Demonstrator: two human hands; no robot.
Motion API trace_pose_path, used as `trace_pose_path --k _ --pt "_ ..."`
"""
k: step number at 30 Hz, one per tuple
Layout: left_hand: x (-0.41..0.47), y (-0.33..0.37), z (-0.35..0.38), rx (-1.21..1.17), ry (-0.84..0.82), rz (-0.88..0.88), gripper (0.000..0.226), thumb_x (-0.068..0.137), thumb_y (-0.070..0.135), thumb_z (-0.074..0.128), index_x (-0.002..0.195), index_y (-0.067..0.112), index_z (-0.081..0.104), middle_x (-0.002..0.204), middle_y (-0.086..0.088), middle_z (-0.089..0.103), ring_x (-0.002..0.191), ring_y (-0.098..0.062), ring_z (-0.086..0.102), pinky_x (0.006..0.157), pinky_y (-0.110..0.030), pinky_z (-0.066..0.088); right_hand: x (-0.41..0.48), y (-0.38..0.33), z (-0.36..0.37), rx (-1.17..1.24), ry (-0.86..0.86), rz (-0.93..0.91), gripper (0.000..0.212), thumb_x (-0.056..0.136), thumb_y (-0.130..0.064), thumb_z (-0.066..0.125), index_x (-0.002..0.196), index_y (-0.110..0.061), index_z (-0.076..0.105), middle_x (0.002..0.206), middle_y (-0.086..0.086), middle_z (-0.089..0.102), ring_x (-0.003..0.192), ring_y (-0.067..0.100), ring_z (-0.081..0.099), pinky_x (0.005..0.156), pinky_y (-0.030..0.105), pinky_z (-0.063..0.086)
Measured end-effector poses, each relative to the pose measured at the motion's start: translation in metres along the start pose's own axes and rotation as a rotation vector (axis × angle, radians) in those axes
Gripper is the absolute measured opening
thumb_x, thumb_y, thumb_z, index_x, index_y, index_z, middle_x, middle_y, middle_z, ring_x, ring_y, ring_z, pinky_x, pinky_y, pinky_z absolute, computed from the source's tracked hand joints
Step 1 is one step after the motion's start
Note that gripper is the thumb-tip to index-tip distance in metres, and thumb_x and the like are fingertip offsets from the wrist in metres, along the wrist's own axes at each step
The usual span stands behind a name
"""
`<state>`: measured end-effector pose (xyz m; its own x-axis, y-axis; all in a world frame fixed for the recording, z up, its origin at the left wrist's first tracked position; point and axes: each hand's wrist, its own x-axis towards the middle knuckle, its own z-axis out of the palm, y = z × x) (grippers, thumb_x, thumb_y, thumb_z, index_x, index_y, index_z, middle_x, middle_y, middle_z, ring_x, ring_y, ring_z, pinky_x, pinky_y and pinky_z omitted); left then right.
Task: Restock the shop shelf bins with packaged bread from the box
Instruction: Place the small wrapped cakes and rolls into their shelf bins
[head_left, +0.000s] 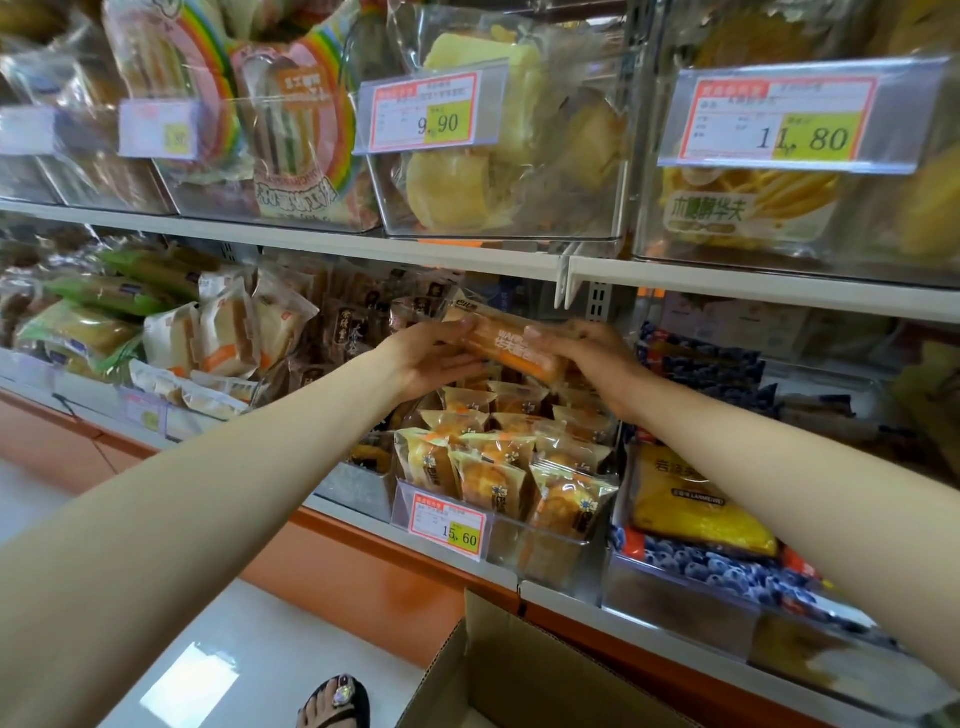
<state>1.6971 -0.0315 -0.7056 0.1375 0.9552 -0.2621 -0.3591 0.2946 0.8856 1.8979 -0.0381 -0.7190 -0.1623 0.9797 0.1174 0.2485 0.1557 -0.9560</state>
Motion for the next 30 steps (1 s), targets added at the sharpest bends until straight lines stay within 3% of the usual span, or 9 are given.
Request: trace_pose_path --k 3,6,10,14,16,18,22,26,30 --pt "0.001 -0.003 0.006 0.004 0.001 -0.006 0.026 0.089 0.013 0.059 0.112 0.003 0.051 0.093 -0.012 0.060 0.085 -0.025 0.061 0.074 -0.039 0.051 -0.001 -0.004 0.000 -0.071 -0.077 -0.027 0.028 0.087 -0.035 0.063 0.101 -0.012 0.068 0.091 -0.001 0.068 0.087 0.009 0.059 0.069 0.016 0.038" --pt "0.000 -0.004 0.015 0.065 -0.069 -0.034 0.015 0.091 0.015 0.056 0.100 0.003 0.057 0.087 -0.012 0.064 0.081 -0.024 0.062 0.080 -0.039 0.051 0.001 -0.007 0.004 -0.048 -0.101 -0.013 0.028 0.085 -0.032 0.067 0.105 -0.014 0.062 0.089 -0.002 0.068 0.080 0.009 0.062 0.073 0.021 0.046" --pt "0.003 -0.004 0.024 0.374 -0.073 0.100 0.023 0.087 0.015 0.061 0.109 0.009 0.056 0.099 -0.010 0.064 0.092 -0.026 0.063 0.080 -0.039 0.053 0.010 -0.007 0.008 0.044 -0.020 0.058 0.052 0.081 -0.044 0.069 0.119 -0.014 0.050 0.108 0.009 0.063 0.091 0.023 0.062 0.072 0.032 0.049" --pt "0.001 -0.003 0.022 0.567 -0.135 0.186 0.026 0.089 0.022 0.060 0.111 0.009 0.056 0.097 -0.008 0.065 0.088 -0.022 0.064 0.071 -0.029 0.053 0.015 -0.008 -0.002 0.072 -0.113 0.108 0.035 0.082 -0.035 0.069 0.108 -0.014 0.059 0.096 0.008 0.065 0.089 0.023 0.061 0.069 0.028 0.050" --pt "0.002 -0.001 0.018 0.724 -0.069 0.302 0.024 0.093 0.025 0.055 0.111 0.009 0.059 0.096 -0.004 0.066 0.087 -0.017 0.064 0.068 -0.021 0.052 0.017 -0.008 -0.007 0.126 -0.031 0.129 0.040 0.079 -0.033 0.072 0.111 -0.014 0.060 0.099 0.007 0.065 0.094 0.024 0.062 0.076 0.031 0.052" --pt "0.006 -0.001 0.008 1.028 0.052 0.456 0.016 0.096 0.020 0.050 0.106 0.013 0.061 0.094 0.000 0.065 0.088 -0.015 0.061 0.074 -0.019 0.050 0.020 -0.006 -0.013 0.191 0.110 0.153 0.050 0.076 -0.032 0.075 0.119 -0.014 0.057 0.104 0.008 0.065 0.099 0.025 0.061 0.084 0.036 0.052" --pt "0.018 -0.006 -0.013 1.673 0.069 0.515 0.031 0.093 0.019 0.048 0.123 0.024 0.052 0.124 -0.006 0.059 0.123 -0.028 0.044 0.104 -0.043 0.031 0.024 -0.004 -0.023 0.306 0.243 0.147 0.047 0.078 -0.028 0.075 0.119 -0.015 0.055 0.102 0.007 0.065 0.096 0.023 0.063 0.080 0.035 0.054" --pt "0.011 -0.011 -0.008 1.756 -0.005 0.401 0.042 0.093 0.033 0.053 0.133 0.029 0.045 0.136 -0.008 0.036 0.132 -0.029 0.023 0.108 -0.041 0.016 0.027 0.000 -0.025 0.410 0.341 0.123 0.042 0.082 -0.024 0.072 0.119 -0.015 0.054 0.111 0.007 0.064 0.101 0.023 0.063 0.076 0.031 0.057" --pt "0.016 -0.012 -0.009 1.719 -0.067 0.462 0.025 0.095 0.033 0.049 0.117 0.030 0.061 0.123 0.000 0.047 0.129 -0.020 0.028 0.106 -0.037 0.015 0.030 0.004 -0.023 0.434 0.375 0.109 0.049 0.082 -0.024 0.073 0.126 -0.017 0.051 0.118 0.006 0.063 0.104 0.021 0.063 0.067 0.023 0.056"
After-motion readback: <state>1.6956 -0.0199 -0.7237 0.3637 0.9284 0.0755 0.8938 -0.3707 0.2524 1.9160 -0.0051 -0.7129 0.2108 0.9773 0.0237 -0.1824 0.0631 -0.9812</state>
